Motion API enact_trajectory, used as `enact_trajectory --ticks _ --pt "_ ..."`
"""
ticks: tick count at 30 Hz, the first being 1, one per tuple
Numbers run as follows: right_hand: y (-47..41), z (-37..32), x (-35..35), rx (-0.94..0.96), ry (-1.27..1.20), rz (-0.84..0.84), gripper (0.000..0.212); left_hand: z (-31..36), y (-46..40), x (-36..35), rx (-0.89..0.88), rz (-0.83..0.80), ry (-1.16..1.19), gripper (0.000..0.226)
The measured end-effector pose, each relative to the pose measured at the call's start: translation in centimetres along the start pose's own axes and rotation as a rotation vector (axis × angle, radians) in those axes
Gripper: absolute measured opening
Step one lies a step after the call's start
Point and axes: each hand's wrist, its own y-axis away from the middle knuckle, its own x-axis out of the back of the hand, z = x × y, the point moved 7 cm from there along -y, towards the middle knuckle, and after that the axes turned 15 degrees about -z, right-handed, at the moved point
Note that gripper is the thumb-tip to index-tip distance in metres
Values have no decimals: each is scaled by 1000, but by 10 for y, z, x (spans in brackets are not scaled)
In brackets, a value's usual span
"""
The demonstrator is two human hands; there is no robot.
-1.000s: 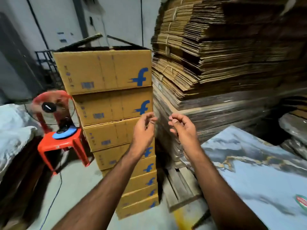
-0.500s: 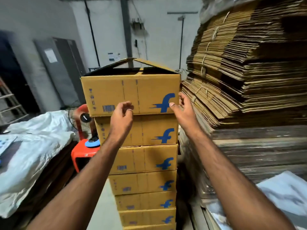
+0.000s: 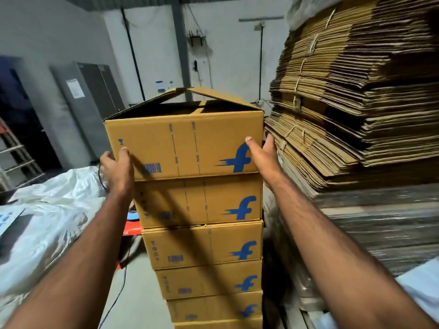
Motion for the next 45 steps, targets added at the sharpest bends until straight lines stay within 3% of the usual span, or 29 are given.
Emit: enact_trajectory --ticks 4,9,14,17,21,25,30,41,45 --pt "-9 0 -13 -4 -63 -2 105 -38 -49 -8 107 -95 144 72" --pt "1 -11 -13 96 -131 217 103 23 12 -16 30 -125 295 48" --pt "23 -54 -13 291 -19 363 50 32 8 1 -14 -32 421 43" --pt "49 -80 -11 365 130 497 39 44 11 3 -132 -18 518 29" --pt "95 -106 -2 446 239 670 41 77 10 3 -199 -57 556 17" --pt "152 -123 6 469 280 878 50 108 23 6 -216 -64 462 20" --pt "235 -145 15 469 335 1100 32 153 55 11 -368 -81 321 46" --pt "416 -196 45 383 578 1442 45 176 175 -42 -327 -441 428 53" --pt "475 -202 69 306 636 1558 47 184 235 -81 -281 -652 454 48"
